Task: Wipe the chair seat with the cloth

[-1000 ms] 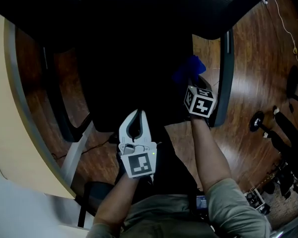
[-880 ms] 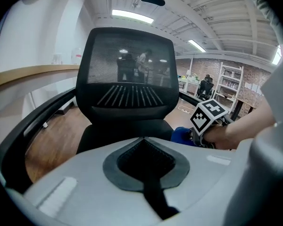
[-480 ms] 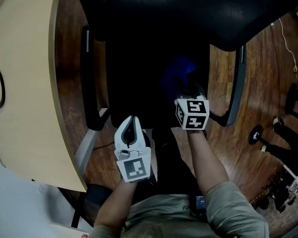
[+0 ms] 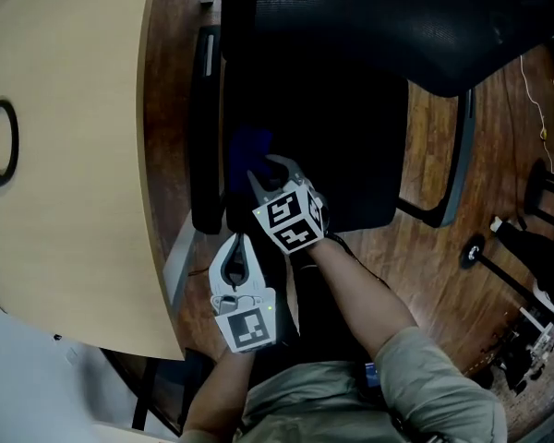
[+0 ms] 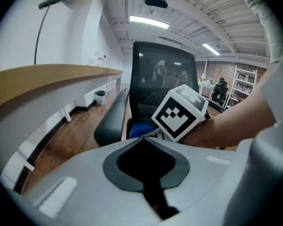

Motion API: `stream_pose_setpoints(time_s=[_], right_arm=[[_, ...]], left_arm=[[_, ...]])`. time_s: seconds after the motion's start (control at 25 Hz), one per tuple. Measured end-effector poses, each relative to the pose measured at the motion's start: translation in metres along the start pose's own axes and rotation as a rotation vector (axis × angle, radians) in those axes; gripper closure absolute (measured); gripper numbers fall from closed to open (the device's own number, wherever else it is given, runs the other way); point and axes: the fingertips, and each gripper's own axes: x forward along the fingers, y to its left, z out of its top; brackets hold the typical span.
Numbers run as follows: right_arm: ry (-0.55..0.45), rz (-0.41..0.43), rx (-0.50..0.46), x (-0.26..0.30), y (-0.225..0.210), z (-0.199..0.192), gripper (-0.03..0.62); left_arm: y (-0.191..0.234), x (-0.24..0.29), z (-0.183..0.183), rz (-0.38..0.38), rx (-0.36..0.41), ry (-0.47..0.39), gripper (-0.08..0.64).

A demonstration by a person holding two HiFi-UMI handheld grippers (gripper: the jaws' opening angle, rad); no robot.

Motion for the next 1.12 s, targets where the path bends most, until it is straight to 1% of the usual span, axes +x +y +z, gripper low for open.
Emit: stream_pose_setpoints(time_s=[0.12,0.24,0.32,0.44,0.56,0.72,0.96,1.12], right_arm=[[0.047,0.051,-0.053,0.021,0.021,-0.011,0.502],[0.080,0.073,-0.081,0.032,0.027,-0.026,0.503],[0.092,0.064,-0.070,0.031,0.020,-0.036,0.502],[0.097,0.026,-0.037,0.021,-0.004,-0.049,0.502],[0.105,-0.033,0.006,0.000,-0.039,-0.066,0.503],[0.113,-0.151,0.094,-0.037,-0.099,-0.092,0.502],[0.123,-0.341,0.251,-0.102,-0.176,-0.139,0.503],[0.127,-0.450,0.381,-0.138,-0.209,-0.174,0.502]], left_arm=[[0.011,-0.004,-0.011,0.030,-0.008,0.016,0.554],[0.010,-0.004,-0.021,0.040,-0.008,0.031,0.554],[0.003,-0.002,-0.027,0.030,0.002,0.045,0.554],[-0.014,0.006,-0.028,0.005,0.021,0.051,0.554],[-0.042,0.014,-0.022,-0.034,0.045,0.044,0.554],[-0.081,0.025,-0.013,-0.099,0.083,0.044,0.554],[-0.139,0.041,0.001,-0.196,0.156,0.037,0.554],[-0.171,0.051,0.008,-0.258,0.202,0.032,0.554]])
